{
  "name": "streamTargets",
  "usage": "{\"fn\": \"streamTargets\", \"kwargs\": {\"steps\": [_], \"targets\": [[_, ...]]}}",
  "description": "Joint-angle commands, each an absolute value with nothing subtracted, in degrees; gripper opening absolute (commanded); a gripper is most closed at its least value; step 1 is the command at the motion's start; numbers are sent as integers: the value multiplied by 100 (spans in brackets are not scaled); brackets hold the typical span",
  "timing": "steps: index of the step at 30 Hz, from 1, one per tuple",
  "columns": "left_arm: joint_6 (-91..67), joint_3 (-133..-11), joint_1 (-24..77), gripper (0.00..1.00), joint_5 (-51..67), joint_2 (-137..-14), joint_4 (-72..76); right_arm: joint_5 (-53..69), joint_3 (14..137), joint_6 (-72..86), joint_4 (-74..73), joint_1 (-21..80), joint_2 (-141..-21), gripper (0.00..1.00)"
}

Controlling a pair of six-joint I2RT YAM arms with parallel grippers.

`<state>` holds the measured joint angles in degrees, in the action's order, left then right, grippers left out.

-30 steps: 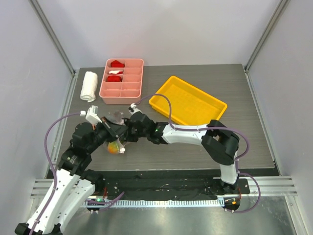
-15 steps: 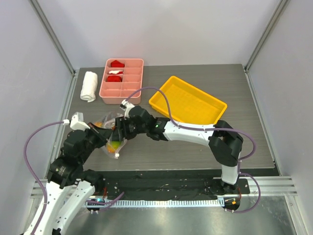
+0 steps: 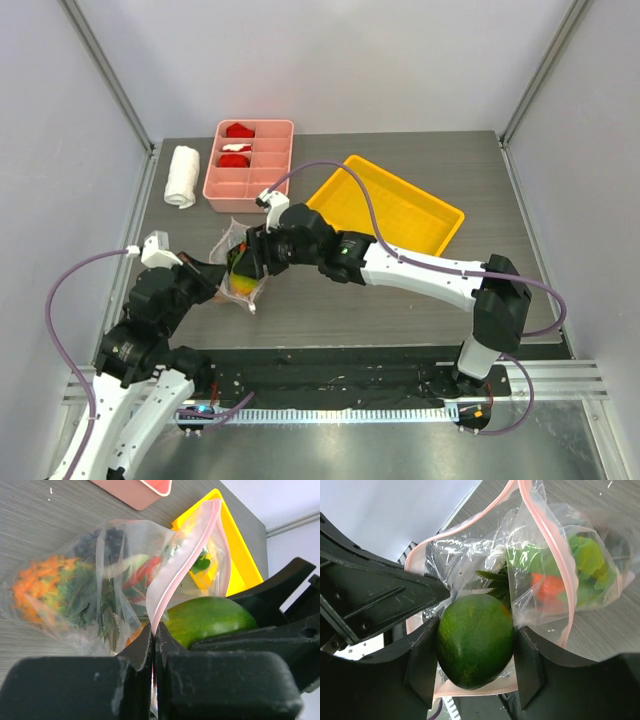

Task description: Open the zip-top bag and remove the fake food

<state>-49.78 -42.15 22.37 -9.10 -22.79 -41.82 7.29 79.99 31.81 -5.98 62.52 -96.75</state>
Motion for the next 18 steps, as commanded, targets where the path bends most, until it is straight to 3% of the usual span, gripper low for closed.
{"fn": "streamTargets", "kwargs": {"steps": [1,8,12,15,16,18], "targets": [[-4641,-4254,2250,0,-494,-2101,-3693,501,8533,2716,-509,6284,-9430,17],[-5122,-4061,2250,0,-552,-2406,-3576,588,8877,2950,-229,6162,-9817,11],[-5396,-4087,2241,0,-782,-2899,-3639,1123,8378,3645,376,5986,-9844,16],[-5467,-3991,2241,0,-791,-3058,-3385,1529,8034,4155,843,5828,-9817,26],[-5484,-3964,2241,0,-782,-3085,-3332,1564,7911,4183,861,5810,-9826,42],[-5519,-3885,2250,0,-747,-3155,-3270,1582,7831,4149,748,5801,-9782,53]]}}
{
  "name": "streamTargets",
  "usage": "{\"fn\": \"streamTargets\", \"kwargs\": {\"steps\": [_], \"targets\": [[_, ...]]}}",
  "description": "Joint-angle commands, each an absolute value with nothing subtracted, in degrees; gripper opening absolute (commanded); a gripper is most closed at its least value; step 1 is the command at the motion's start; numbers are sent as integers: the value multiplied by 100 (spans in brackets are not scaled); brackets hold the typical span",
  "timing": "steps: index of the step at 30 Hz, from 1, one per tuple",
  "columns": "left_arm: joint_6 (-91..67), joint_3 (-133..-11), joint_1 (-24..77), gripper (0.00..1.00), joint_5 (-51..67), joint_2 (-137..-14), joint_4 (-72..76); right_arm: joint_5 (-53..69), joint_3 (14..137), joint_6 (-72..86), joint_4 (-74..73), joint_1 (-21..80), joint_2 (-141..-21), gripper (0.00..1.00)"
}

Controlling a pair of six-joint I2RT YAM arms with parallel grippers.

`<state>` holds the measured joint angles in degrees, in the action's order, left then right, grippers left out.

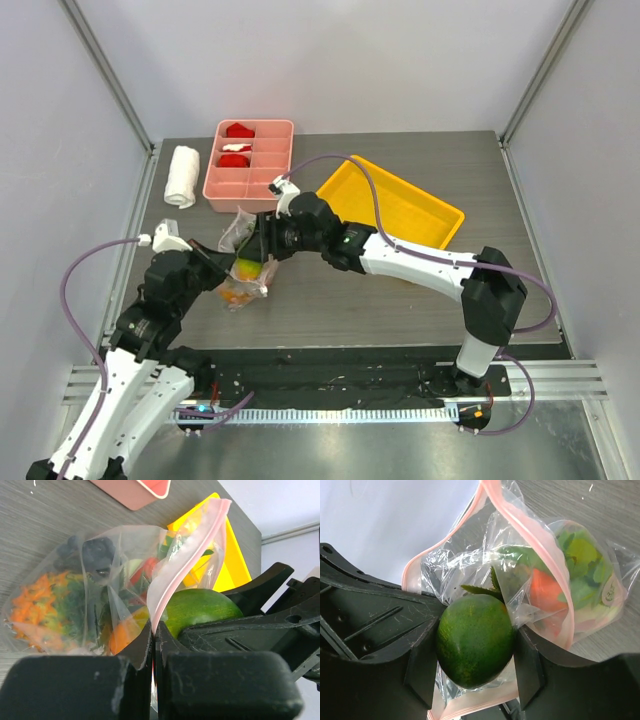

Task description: Open the zip-top bag and remove the fake food

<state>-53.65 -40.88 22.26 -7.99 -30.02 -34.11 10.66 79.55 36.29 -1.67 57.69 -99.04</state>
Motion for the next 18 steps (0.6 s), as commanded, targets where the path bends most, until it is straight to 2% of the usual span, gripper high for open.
{"fn": "streamTargets", "kwargs": {"steps": [1,11,17,18], "targets": [[-5537,-3841,2241,0,-730,-3190,-3235,1539,7857,4053,617,5801,-9774,64],[-5818,-3173,2241,0,-457,-2927,-2918,371,9112,3129,-2090,6152,-9966,77],[-5713,-3287,2250,0,-475,-2804,-3005,-368,9141,3112,-2628,6354,-9958,74],[-5695,-3322,2250,0,-492,-2804,-3041,-439,9115,3094,-2619,6372,-9932,64]]}}
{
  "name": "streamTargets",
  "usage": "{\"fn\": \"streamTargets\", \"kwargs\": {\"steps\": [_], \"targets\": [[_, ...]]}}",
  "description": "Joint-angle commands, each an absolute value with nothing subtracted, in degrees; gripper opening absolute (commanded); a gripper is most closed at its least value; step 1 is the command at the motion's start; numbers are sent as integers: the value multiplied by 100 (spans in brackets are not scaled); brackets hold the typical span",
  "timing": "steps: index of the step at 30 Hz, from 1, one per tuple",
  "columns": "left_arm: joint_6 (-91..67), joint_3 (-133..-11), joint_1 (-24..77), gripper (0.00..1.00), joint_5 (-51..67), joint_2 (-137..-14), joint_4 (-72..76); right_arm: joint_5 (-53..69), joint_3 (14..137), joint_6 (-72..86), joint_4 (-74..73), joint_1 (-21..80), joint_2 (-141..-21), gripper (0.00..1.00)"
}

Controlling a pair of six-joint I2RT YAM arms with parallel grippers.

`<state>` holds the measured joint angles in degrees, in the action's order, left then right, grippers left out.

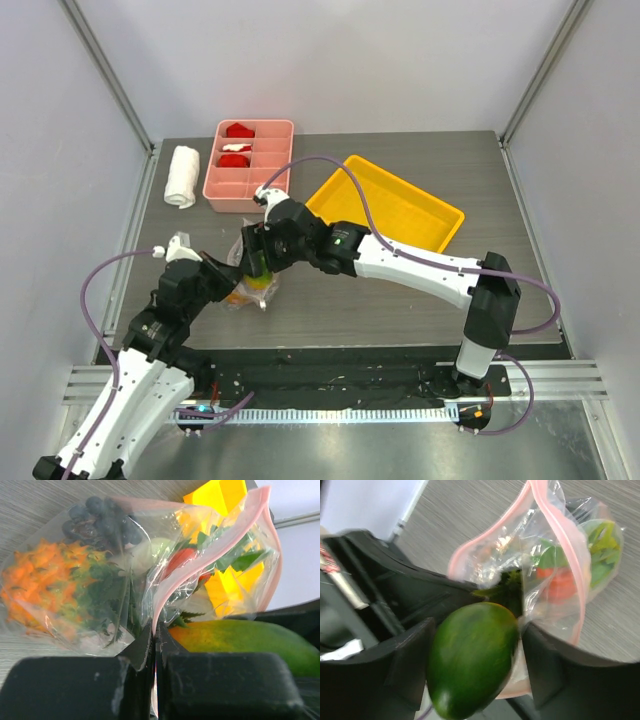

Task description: Open the zip-top bag and remove the fake food

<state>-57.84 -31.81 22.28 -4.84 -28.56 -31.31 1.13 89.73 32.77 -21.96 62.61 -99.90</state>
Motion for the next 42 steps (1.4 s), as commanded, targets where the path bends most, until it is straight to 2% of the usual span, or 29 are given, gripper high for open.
{"fn": "streamTargets", "kwargs": {"steps": [1,5,9,12,17,20,21,24,28,31,32,34,36,38,42], "targets": [[-5678,-3348,2241,0,-492,-2795,-3067,-561,9114,3076,-2637,6372,-9932,58],[-5643,-3419,2241,0,-501,-2760,-3094,-817,9316,3015,-2821,6398,-9940,50],[-5625,-3463,2241,0,-492,-2777,-3085,-1002,9675,2883,-3154,6434,-9932,30],[-5555,-3463,2241,0,-396,-2786,-3068,-1116,9984,2804,-3401,6425,-9835,26],[-5458,-3349,2241,0,-62,-2584,-2611,-1221,10431,2690,-3560,6416,-9581,26],[-5379,-3419,2250,0,139,-2514,-2496,-1214,10494,2567,-3367,6338,-9431,41],[-5379,-3436,2241,0,193,-2496,-2453,-882,10485,2584,-3305,6285,-9483,43],[-5353,-3577,2241,0,465,-2496,-2268,-651,10451,2592,-3112,6240,-9615,42],[-5396,-3657,2250,0,317,-2575,-2391,304,10152,2900,-2524,6144,-9956,39],[-5510,-3472,2250,0,263,-2698,-2303,526,9924,3093,-2278,6100,-10159,58],[-5546,-3393,2250,0,307,-2733,-2242,545,9810,3102,-2250,6100,-10195,71],[-5651,-3209,2250,0,413,-2786,-2092,632,9791,3129,-2450,6100,-10265,76],[-5678,-3121,2250,0,466,-2795,-2004,309,9765,3024,-2740,6222,-10178,88],[-5669,-3103,2241,0,475,-2786,-1978,-233,9825,2936,-2987,6293,-10073,92],[-5581,-3164,2241,0,492,-2812,-2065,-729,10063,2690,-3523,6469,-10046,93]]}}
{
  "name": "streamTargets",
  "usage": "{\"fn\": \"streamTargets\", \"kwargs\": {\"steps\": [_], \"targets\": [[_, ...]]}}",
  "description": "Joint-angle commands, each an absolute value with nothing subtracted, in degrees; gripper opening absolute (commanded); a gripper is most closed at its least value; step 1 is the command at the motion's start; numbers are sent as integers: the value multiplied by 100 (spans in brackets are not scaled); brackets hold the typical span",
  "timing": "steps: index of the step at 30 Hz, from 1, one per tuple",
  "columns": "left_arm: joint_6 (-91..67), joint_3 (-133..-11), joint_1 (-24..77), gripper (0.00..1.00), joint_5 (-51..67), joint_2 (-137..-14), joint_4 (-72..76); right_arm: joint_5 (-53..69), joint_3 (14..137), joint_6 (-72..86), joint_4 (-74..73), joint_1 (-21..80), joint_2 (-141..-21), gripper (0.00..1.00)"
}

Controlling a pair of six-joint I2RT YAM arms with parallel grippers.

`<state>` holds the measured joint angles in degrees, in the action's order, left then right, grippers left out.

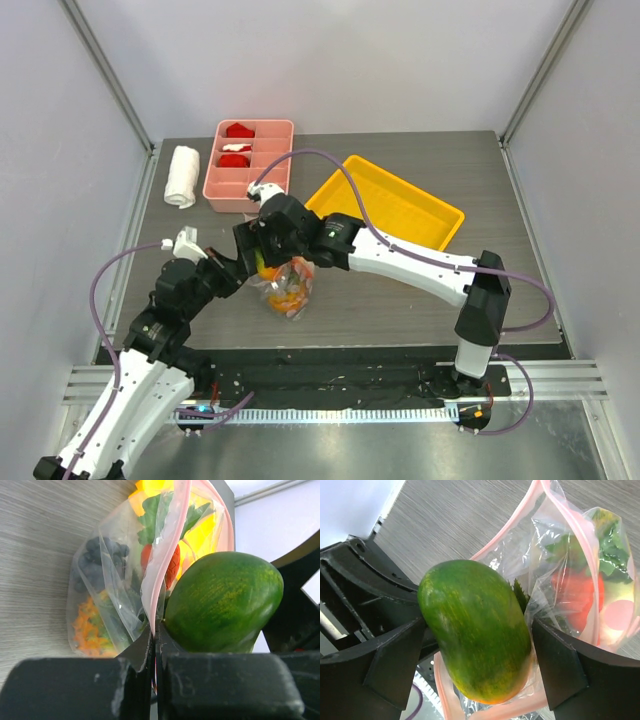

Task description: Open the zip-top bag and remove the fake food

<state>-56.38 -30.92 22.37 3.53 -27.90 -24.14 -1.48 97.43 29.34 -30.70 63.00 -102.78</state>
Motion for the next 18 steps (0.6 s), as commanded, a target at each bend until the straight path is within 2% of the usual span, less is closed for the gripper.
{"fn": "streamTargets", "kwargs": {"steps": [1,13,18], "targets": [[-5572,-3199,2241,0,518,-2812,-2074,-843,10203,2594,-3585,6547,-10063,93],[-5599,-3243,2241,0,562,-2584,-2224,-1846,12022,1574,-4754,6829,-10784,98],[-5616,-3243,2241,0,598,-2575,-2215,-1802,11778,1564,-4799,6820,-10863,94]]}}
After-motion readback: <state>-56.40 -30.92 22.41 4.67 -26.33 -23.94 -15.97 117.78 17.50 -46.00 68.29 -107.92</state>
